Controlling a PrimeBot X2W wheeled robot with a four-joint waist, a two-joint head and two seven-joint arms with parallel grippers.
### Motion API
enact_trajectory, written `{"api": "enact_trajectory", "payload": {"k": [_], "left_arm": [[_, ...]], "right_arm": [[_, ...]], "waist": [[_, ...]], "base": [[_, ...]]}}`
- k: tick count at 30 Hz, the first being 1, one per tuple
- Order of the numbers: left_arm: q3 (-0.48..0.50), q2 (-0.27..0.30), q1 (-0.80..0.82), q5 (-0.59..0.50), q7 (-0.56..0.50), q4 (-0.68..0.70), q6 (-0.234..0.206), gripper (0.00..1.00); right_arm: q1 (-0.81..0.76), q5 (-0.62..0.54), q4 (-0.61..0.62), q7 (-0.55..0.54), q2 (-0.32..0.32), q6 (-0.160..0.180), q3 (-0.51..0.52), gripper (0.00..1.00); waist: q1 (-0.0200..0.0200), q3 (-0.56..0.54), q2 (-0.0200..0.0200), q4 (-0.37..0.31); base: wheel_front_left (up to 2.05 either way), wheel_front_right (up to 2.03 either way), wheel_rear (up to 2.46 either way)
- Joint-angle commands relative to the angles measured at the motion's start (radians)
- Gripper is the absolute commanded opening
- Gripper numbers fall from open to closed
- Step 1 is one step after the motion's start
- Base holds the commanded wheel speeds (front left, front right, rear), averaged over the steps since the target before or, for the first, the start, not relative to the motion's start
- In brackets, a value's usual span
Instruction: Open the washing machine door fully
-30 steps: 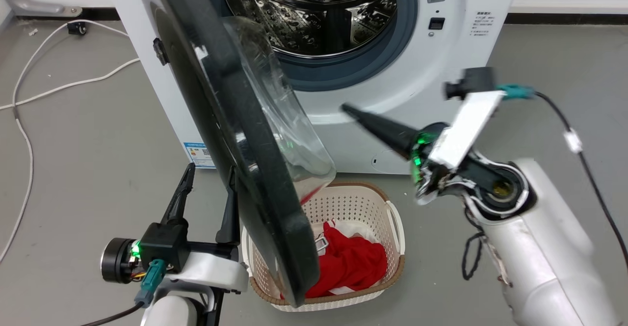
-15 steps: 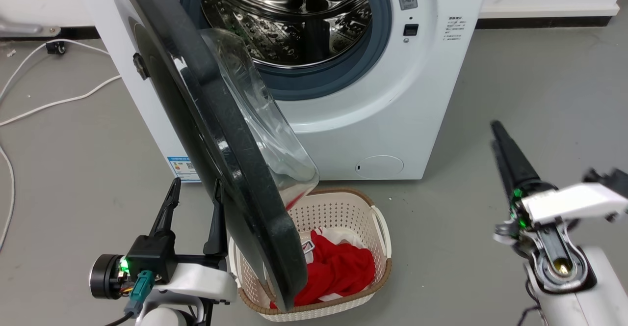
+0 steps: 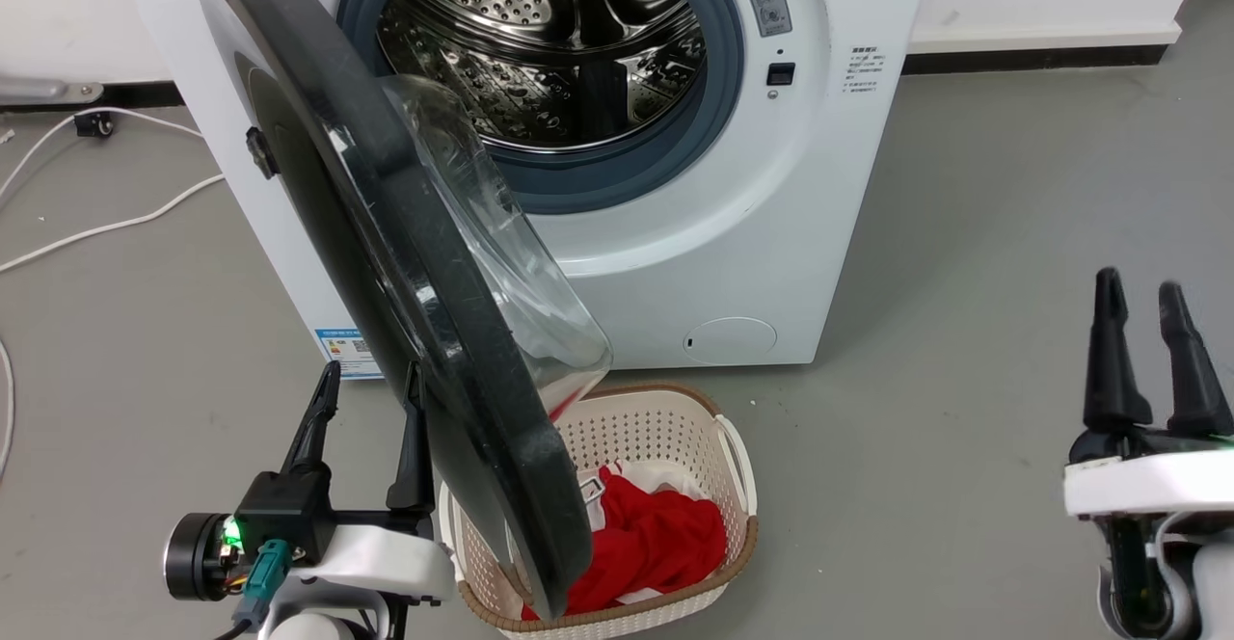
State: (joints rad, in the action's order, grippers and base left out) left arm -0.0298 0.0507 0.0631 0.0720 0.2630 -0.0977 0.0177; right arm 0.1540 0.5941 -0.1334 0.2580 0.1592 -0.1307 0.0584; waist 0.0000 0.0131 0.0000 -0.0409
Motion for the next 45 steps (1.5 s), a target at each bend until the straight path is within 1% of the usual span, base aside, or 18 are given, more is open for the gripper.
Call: {"api": "enact_trajectory", "payload": {"k": [1,2,3,4,5,6,8,11,16,20,26,34,35,36,37,45], "left_arm": [[0.002,0.0,-0.012,-0.005,0.003,0.001,0.0,1.0],[0.004,0.0,-0.01,-0.006,0.003,0.001,0.001,1.0],[0.005,-0.001,-0.008,-0.007,0.003,0.001,0.002,1.0],[0.007,-0.001,-0.005,-0.007,0.003,0.001,0.004,1.0],[0.009,-0.001,-0.003,-0.009,0.003,0.002,0.005,1.0],[0.01,0.0,-0.002,-0.009,0.003,0.001,0.006,1.0],[0.013,0.0,0.0,-0.013,0.003,-0.001,0.007,1.0],[0.015,-0.001,0.001,-0.016,0.003,-0.003,0.013,1.0],[0.017,-0.001,-0.005,-0.02,0.003,-0.003,0.016,1.0],[0.016,-0.001,-0.01,-0.022,0.003,-0.004,0.017,1.0],[0.012,-0.001,-0.011,-0.026,0.003,-0.005,0.017,1.0],[0.008,-0.001,-0.01,-0.022,0.003,-0.01,0.016,1.0],[0.006,-0.001,-0.01,-0.019,0.003,-0.012,0.018,0.85],[0.005,-0.001,-0.009,-0.019,0.003,-0.013,0.019,0.44],[0.005,-0.001,-0.009,-0.018,0.003,-0.014,0.02,0.0],[0.005,-0.001,-0.007,-0.015,0.003,-0.013,0.021,0.0]], "right_arm": [[-0.024,-0.069,0.026,0.003,-0.02,0.0,0.006,1.0],[-0.031,-0.131,0.055,0.004,-0.033,0.0,0.018,1.0],[-0.039,-0.217,0.086,0.005,-0.034,0.0,0.029,1.0],[-0.048,-0.252,0.111,0.005,-0.054,0.0,0.034,1.0],[-0.06,-0.333,0.138,0.004,-0.059,0.0,0.033,1.0],[-0.069,-0.382,0.163,0.001,-0.066,0.0,0.032,1.0],[-0.093,-0.468,0.204,-0.012,-0.08,0.0,0.027,1.0],[-0.137,-0.537,0.251,-0.037,-0.098,0.0,0.013,1.0],[-0.202,-0.577,0.251,-0.059,-0.11,0.0,-0.002,1.0],[-0.228,-0.532,0.201,-0.049,-0.11,0.0,-0.015,1.0],[-0.217,-0.518,0.152,-0.031,-0.11,0.0,-0.029,1.0],[-0.193,-0.515,0.131,-0.024,-0.111,0.0,-0.037,1.0],[-0.192,-0.515,0.128,-0.023,-0.111,0.0,-0.037,1.0],[-0.192,-0.514,0.127,-0.022,-0.11,0.0,-0.037,1.0],[-0.193,-0.511,0.124,-0.021,-0.11,0.0,-0.038,1.0],[-0.187,-0.503,0.115,-0.019,-0.111,0.0,-0.039,1.0]], "waist": [[0.0,0.001,0.0,-0.001],[0.0,0.001,0.0,-0.002],[0.0,0.002,0.0,-0.002],[0.0,0.003,0.0,-0.002],[0.0,0.003,0.0,-0.002],[0.0,0.002,0.0,-0.002],[0.0,0.001,0.0,-0.001],[0.0,-0.003,0.0,0.001],[0.0,-0.008,0.0,0.002],[0.0,-0.011,0.0,0.002],[0.0,-0.01,0.0,0.0],[0.0,-0.008,0.0,0.0],[0.0,-0.008,0.0,0.0],[0.0,-0.008,0.0,0.001],[0.0,-0.008,0.0,0.001],[0.0,-0.004,0.0,0.002]], "base": [[0.0,0.0,0.0],[0.0,0.0,0.0],[0.0,0.0,0.0],[0.0,0.0,0.0],[0.0,0.0,0.0],[0.0,0.0,0.0],[0.0,0.0,0.0],[0.0,0.0,0.0],[0.0,0.0,0.0],[0.0,0.0,0.0],[0.0,0.0,0.0],[0.0,0.0,0.0],[0.0,0.0,0.0],[0.0,0.0,0.0],[0.0,0.0,0.0],[0.0,0.0,0.0]]}}
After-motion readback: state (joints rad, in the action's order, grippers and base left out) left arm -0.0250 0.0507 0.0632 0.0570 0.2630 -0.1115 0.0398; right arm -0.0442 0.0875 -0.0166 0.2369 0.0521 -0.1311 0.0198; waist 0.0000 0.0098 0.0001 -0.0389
